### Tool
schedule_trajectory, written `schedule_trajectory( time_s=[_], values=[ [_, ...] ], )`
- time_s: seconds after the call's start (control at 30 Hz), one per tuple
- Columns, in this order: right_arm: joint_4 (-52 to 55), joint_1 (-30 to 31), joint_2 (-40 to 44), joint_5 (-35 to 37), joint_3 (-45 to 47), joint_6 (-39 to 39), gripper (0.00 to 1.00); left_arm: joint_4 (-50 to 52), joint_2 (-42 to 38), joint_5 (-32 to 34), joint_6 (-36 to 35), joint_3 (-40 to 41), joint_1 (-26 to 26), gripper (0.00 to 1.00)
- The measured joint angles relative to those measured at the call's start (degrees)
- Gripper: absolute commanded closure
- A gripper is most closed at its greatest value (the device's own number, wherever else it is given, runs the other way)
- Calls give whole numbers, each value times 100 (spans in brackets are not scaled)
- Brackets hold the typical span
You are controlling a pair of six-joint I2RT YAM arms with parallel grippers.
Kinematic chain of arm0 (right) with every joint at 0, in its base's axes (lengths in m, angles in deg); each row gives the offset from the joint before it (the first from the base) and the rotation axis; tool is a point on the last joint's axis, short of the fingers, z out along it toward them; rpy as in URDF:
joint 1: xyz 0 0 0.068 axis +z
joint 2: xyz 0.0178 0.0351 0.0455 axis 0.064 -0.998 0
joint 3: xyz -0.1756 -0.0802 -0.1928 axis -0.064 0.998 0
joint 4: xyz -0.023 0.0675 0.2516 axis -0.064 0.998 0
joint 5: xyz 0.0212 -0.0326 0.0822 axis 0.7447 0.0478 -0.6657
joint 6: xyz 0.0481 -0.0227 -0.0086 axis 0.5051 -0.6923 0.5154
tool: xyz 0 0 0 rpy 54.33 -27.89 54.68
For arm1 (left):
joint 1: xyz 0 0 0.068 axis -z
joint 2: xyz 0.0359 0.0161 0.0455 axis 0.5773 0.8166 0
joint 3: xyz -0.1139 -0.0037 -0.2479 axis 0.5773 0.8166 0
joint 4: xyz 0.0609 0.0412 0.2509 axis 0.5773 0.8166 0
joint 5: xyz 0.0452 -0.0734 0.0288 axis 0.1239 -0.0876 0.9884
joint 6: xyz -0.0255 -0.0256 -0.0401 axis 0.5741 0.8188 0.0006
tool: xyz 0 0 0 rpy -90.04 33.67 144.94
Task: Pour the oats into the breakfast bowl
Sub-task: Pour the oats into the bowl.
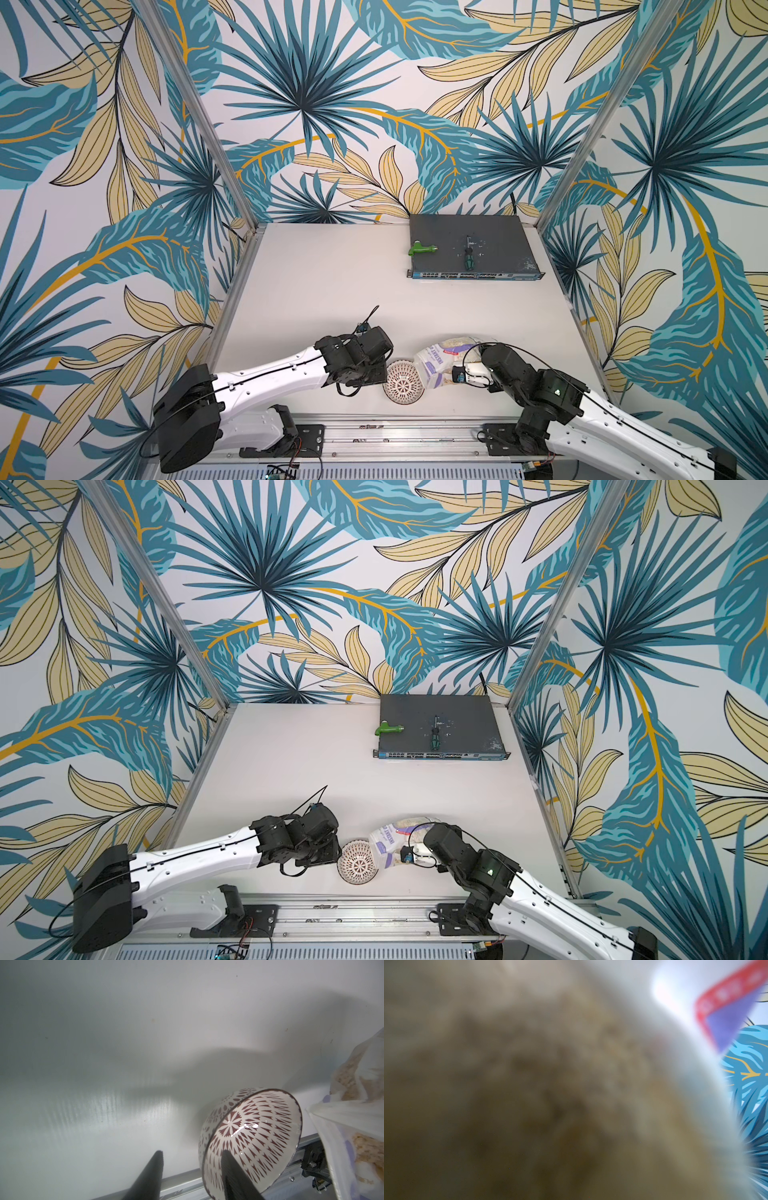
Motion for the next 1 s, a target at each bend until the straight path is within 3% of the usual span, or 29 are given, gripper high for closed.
schedule_trajectory(
  time_s=[0.53,1.0],
  values=[
    [-245,693,-310,763,0,-136,100,57,-48,11,192,0,0,51],
    [-476,999,-645,1235,-2,-210,100,133,-944,-81,1034,2,0,48]
  ],
)
